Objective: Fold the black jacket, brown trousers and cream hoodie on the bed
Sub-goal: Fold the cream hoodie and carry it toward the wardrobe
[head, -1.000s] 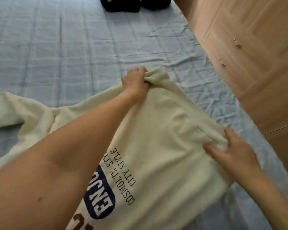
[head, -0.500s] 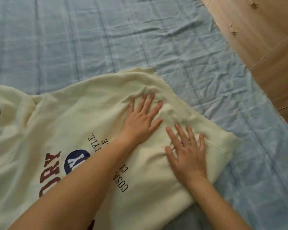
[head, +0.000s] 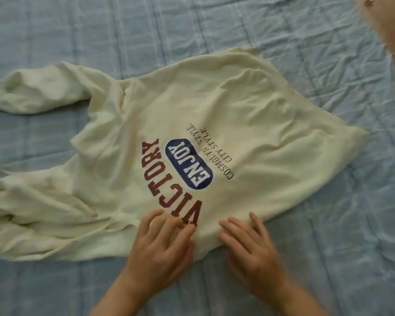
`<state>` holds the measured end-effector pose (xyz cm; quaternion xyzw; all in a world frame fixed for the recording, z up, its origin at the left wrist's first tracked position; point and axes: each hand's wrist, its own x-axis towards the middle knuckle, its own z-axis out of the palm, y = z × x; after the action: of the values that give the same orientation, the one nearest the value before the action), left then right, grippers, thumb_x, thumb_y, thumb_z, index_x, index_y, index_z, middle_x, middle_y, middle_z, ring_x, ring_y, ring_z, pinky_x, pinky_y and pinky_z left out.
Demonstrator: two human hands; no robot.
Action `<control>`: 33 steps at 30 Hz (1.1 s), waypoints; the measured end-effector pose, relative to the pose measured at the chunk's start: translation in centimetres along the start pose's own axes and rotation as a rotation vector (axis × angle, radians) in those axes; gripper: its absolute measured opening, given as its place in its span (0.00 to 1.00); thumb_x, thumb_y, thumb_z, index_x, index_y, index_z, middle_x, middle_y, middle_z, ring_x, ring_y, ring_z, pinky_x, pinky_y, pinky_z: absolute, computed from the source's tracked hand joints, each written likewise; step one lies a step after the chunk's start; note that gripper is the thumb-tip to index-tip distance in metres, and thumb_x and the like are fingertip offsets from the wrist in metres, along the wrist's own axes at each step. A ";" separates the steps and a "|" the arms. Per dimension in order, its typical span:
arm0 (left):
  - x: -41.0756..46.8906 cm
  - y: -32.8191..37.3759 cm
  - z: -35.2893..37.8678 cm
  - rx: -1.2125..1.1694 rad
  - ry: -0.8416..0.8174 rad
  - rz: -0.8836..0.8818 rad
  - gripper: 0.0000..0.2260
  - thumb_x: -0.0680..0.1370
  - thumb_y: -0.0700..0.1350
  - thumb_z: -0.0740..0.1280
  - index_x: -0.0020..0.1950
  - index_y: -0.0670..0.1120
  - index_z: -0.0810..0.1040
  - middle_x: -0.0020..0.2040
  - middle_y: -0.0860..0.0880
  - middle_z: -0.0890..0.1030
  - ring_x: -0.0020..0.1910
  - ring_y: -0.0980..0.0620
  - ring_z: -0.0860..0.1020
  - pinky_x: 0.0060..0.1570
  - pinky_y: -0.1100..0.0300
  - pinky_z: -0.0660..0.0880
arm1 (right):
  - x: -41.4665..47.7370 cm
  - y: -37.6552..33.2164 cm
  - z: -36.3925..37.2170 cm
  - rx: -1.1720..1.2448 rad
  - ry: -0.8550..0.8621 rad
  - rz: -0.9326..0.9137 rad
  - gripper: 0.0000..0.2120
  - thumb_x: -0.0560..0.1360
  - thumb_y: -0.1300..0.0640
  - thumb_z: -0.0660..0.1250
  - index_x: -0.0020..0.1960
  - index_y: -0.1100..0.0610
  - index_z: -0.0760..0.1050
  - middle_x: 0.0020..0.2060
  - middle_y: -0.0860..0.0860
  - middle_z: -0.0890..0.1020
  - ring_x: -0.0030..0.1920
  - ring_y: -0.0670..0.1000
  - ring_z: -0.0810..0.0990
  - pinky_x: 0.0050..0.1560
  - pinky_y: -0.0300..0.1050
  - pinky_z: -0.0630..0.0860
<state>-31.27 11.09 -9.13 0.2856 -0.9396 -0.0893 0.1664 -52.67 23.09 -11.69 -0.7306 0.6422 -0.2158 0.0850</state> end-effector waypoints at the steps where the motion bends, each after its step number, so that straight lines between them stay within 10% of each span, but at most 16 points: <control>1: -3.3 -0.4 0.0 0.033 -0.065 -0.007 0.18 0.75 0.53 0.68 0.62 0.46 0.77 0.57 0.44 0.75 0.54 0.42 0.75 0.65 0.40 0.67 | 0.0 -0.4 0.6 -0.062 -0.058 -0.011 0.17 0.73 0.59 0.67 0.61 0.57 0.82 0.65 0.54 0.79 0.67 0.55 0.77 0.65 0.66 0.68; 6: -9.1 -2.7 0.3 0.138 -0.296 -0.009 0.31 0.71 0.55 0.72 0.73 0.52 0.70 0.74 0.47 0.68 0.71 0.42 0.68 0.67 0.32 0.63 | 1.9 -0.3 2.2 -0.149 -0.020 0.030 0.14 0.75 0.60 0.63 0.55 0.58 0.85 0.56 0.55 0.85 0.57 0.57 0.83 0.62 0.68 0.71; 12: -5.5 -5.3 -1.4 0.011 0.031 -0.045 0.10 0.78 0.37 0.63 0.52 0.41 0.84 0.52 0.45 0.85 0.49 0.45 0.83 0.61 0.39 0.73 | 6.1 -0.4 -1.3 -0.193 0.064 0.050 0.13 0.77 0.59 0.61 0.50 0.59 0.84 0.41 0.53 0.85 0.39 0.57 0.83 0.60 0.60 0.72; 18: 3.3 -9.5 -6.6 -0.174 0.195 -0.278 0.10 0.79 0.42 0.64 0.56 0.40 0.80 0.47 0.42 0.83 0.46 0.44 0.77 0.48 0.51 0.72 | 15.5 0.6 -5.3 -0.179 0.175 0.074 0.09 0.76 0.61 0.64 0.52 0.61 0.82 0.42 0.57 0.84 0.42 0.61 0.82 0.54 0.59 0.73; 23: 10.4 -13.8 -5.9 0.051 0.031 -0.488 0.14 0.80 0.45 0.63 0.65 0.44 0.76 0.58 0.41 0.80 0.56 0.39 0.76 0.56 0.47 0.69 | 24.6 2.5 -3.8 -0.279 -0.009 0.290 0.13 0.81 0.56 0.63 0.62 0.59 0.78 0.57 0.58 0.81 0.58 0.62 0.76 0.62 0.53 0.65; 27: 8.8 -11.1 -4.6 -0.033 0.189 -0.330 0.12 0.78 0.44 0.62 0.58 0.44 0.80 0.55 0.43 0.81 0.51 0.40 0.77 0.53 0.48 0.71 | 22.3 0.9 -3.4 -0.112 0.145 0.307 0.13 0.78 0.63 0.64 0.62 0.62 0.77 0.57 0.60 0.78 0.58 0.62 0.75 0.63 0.56 0.69; 30: 5.4 -8.6 -2.5 -0.134 -0.062 -0.330 0.22 0.80 0.55 0.53 0.67 0.47 0.76 0.65 0.48 0.79 0.64 0.47 0.76 0.70 0.46 0.60 | 15.2 -3.1 -2.5 0.033 0.446 0.328 0.05 0.76 0.66 0.64 0.50 0.63 0.77 0.45 0.58 0.77 0.47 0.58 0.75 0.51 0.49 0.71; 33: 3.9 -7.9 -0.6 -0.137 -0.317 -0.391 0.31 0.78 0.62 0.46 0.78 0.50 0.60 0.77 0.51 0.63 0.76 0.54 0.60 0.75 0.51 0.43 | 8.9 -6.6 0.8 0.217 0.358 0.575 0.05 0.74 0.65 0.68 0.48 0.62 0.74 0.44 0.55 0.75 0.46 0.58 0.76 0.49 0.47 0.71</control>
<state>-30.09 2.40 -9.59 0.4321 -0.8728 -0.2266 0.0157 -45.63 15.35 -7.94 -0.4573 0.7996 -0.3746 0.1055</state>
